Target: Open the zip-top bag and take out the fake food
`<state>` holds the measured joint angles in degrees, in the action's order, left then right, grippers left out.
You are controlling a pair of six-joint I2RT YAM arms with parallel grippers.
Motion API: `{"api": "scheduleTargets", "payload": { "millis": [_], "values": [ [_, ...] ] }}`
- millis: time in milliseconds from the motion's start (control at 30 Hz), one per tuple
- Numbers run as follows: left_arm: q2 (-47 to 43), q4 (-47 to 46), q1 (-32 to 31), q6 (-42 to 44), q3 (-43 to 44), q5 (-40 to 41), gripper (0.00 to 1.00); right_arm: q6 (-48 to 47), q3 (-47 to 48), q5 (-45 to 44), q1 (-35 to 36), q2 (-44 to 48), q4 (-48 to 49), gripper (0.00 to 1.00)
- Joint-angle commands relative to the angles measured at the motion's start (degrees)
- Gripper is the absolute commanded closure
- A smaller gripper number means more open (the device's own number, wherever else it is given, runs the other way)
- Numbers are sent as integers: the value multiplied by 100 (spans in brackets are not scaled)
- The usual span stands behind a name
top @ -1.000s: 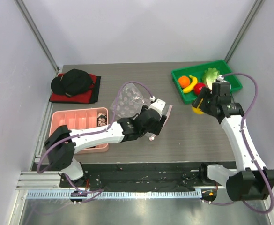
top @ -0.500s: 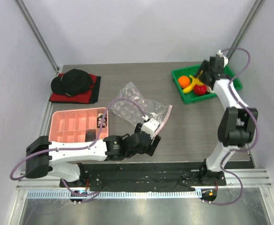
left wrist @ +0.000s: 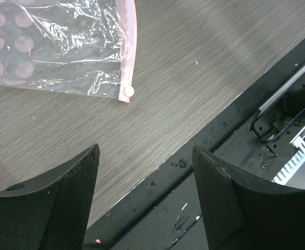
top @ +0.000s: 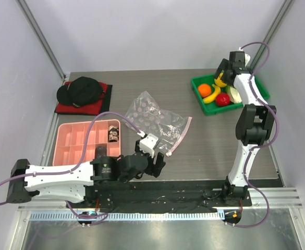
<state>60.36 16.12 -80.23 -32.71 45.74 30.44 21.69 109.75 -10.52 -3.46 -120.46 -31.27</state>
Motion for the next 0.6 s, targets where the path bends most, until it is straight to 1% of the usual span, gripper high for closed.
{"api": "scheduleTargets", "payload": {
  "millis": [0,33,67,100,133,167,200,233,267,300,333,367,400,433,500,533,567],
  "values": [
    [-252,84,-72,-218,-65,253,28,-227,-244,-311,127,1050,-309,0],
    [-287,50,-72,-331,-73,209,28,-149,-261,-49,179,1121,-632,0],
    [-340,-12,-81,-394,-108,147,28,-104,-366,6,258,1243,-766,0],
    [-497,-273,-81,-446,-248,95,28,-95,-558,24,346,1584,-828,0],
    [-577,-415,-90,-525,-345,-2,28,-104,-1126,-19,842,1857,-794,0],
    [-700,-617,-90,-683,-581,-46,28,-95,-1480,-272,1152,2138,-741,0],
    [-910,-976,-90,-754,-714,-73,27,-69,-1831,-327,1433,2768,-671,0],
    [-1051,-1162,-81,-807,-837,-116,27,10,-2574,-327,1689,3087,-453,0],
    [-1183,-1277,-90,-920,-1064,-143,25,245,-2956,-258,2213,3395,-372,0],
    [-1428,-1374,-90,-965,-1162,-108,24,387,-3317,-144,2445,3755,-293,0],
    [-1570,-1444,-98,-992,-1250,-38,23,484,-4034,-134,2699,4367,-118,0],
    [-1693,-1445,-99,-1001,-1382,58,21,572,-4345,-143,3137,4722,-64,0],
    [-1842,-1401,-99,-1018,-1427,120,20,808,-4644,-125,3376,5021,-38,0],
    [-2104,-1288,-99,-1009,-1453,190,20,880,-5187,-73,3535,5607,-3,0],
    [-2439,-1138,-90,-1053,-1541,357,17,1169,-5586,41,3808,6129,-125,0],
    [-2789,-998,-98,-1071,-1576,471,16,1258,-5910,120,3835,6706,-247,0],
    [-2975,-945,-99,-1097,-1664,533,15,1328,-6070,234,3844,7007,-309,0]
  ]
}}
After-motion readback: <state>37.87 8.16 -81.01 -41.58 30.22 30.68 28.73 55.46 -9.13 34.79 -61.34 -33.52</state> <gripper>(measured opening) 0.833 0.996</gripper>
